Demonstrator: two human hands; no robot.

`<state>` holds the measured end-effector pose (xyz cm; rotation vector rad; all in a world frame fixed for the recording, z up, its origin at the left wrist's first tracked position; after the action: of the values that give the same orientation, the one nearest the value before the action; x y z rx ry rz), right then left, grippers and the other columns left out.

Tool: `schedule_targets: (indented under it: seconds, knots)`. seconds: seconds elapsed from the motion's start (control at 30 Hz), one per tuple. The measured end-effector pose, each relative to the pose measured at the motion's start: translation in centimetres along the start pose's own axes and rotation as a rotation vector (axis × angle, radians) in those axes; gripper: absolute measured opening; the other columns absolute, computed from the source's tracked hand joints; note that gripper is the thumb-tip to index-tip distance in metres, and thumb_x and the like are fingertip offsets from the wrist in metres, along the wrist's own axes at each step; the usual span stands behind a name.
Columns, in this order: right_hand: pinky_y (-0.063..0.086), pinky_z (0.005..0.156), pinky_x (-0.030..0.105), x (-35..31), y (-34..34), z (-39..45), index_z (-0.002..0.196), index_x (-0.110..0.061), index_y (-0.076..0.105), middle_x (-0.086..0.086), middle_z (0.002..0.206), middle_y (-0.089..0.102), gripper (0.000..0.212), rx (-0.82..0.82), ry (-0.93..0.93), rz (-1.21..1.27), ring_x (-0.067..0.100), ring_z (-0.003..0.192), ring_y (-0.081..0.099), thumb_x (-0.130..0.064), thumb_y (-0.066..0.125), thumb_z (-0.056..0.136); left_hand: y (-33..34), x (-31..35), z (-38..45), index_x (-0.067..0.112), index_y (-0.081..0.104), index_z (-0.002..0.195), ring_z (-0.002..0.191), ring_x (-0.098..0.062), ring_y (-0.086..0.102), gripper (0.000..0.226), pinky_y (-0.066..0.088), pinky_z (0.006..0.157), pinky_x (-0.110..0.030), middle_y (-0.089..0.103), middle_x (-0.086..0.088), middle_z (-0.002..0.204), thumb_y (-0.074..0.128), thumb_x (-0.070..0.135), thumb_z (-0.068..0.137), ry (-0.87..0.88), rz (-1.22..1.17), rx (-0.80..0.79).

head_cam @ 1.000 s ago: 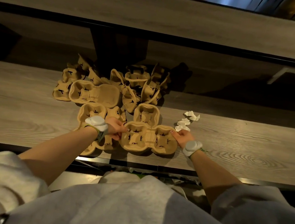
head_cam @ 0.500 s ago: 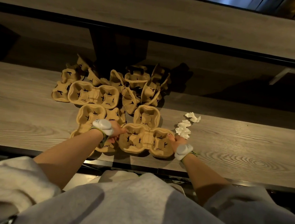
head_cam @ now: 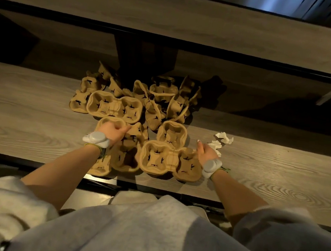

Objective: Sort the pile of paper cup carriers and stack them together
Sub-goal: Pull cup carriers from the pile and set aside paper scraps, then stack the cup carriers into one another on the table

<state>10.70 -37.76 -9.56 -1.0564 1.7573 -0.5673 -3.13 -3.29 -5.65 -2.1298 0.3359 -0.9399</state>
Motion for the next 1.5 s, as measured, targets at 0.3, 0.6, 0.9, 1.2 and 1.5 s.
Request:
schedule_targets:
  seconds: [0.3, 0.6, 0.9, 1.2, 1.5]
  knots:
    - [0.036, 0.075, 0.032, -10.5, 0.7, -0.8, 0.107, 0.003, 0.06, 0.022, 0.102, 0.062, 0.045, 0.143, -0.183, 0.409, 0.037, 0.099, 0.058, -0.031, 0.03, 0.102, -0.7, -10.1, -2.9, 0.009, 0.05, 0.126, 0.123, -0.035, 0.049, 0.05, 0.038, 0.106, -0.043, 0.052, -0.011, 0.133, 0.053, 0.045, 0.092, -0.419, -0.107, -0.022]
    - [0.046, 0.09, 0.033, -12.7, 6.0, -1.7, 0.105, 0.0, 0.067, 0.017, 0.103, 0.065, 0.044, -0.075, -0.126, 0.449, 0.033, 0.096, 0.058, -0.023, 0.029, 0.102, -2.0, -11.3, -4.2, 0.006, 0.064, 0.114, 0.094, -0.029, 0.057, 0.034, 0.041, 0.077, -0.031, 0.065, -0.015, 0.111, 0.056, 0.03, 0.091, -0.45, -0.469, 0.172]
    - [0.049, 0.072, 0.039, -12.9, 6.7, -0.9, 0.069, -0.016, 0.06, 0.003, 0.064, 0.057, 0.036, -0.156, -0.121, 0.417, 0.026, 0.072, 0.056, -0.025, 0.04, 0.097, -5.6, -9.7, -3.3, 0.011, 0.065, 0.113, 0.069, -0.019, 0.056, 0.027, 0.051, 0.053, -0.023, 0.065, -0.02, 0.108, 0.06, 0.026, 0.091, -0.312, -0.648, 0.201]
    - [0.053, 0.06, 0.028, -18.3, 9.0, -3.2, 0.112, -0.018, 0.055, 0.01, 0.1, 0.062, 0.044, -0.543, 0.04, 0.684, 0.024, 0.089, 0.062, -0.053, 0.056, 0.086, -8.1, -4.9, -1.9, 0.021, 0.063, 0.098, 0.076, -0.018, 0.058, 0.01, 0.054, 0.056, -0.026, 0.06, -0.006, 0.094, 0.061, 0.026, 0.09, -0.203, -0.673, -0.064]
    - [0.047, 0.054, 0.026, -16.7, 9.2, -2.5, 0.108, -0.021, 0.063, 0.001, 0.087, 0.066, 0.031, -0.599, 0.238, 0.857, 0.016, 0.077, 0.062, -0.041, 0.064, 0.085, -3.3, -2.4, -0.9, 0.019, 0.066, 0.097, 0.087, -0.024, 0.066, 0.011, 0.055, 0.083, -0.04, 0.069, -0.01, 0.098, 0.065, 0.025, 0.087, -0.19, -0.654, -0.342]
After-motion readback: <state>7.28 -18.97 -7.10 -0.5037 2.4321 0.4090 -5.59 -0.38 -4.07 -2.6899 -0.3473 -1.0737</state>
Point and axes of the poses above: each hand's wrist, its own z-axis towards the middle knuckle, its own y-axis out of the palm, x = y × z, the point moved 9 cm from there along z, towards the middle knuckle
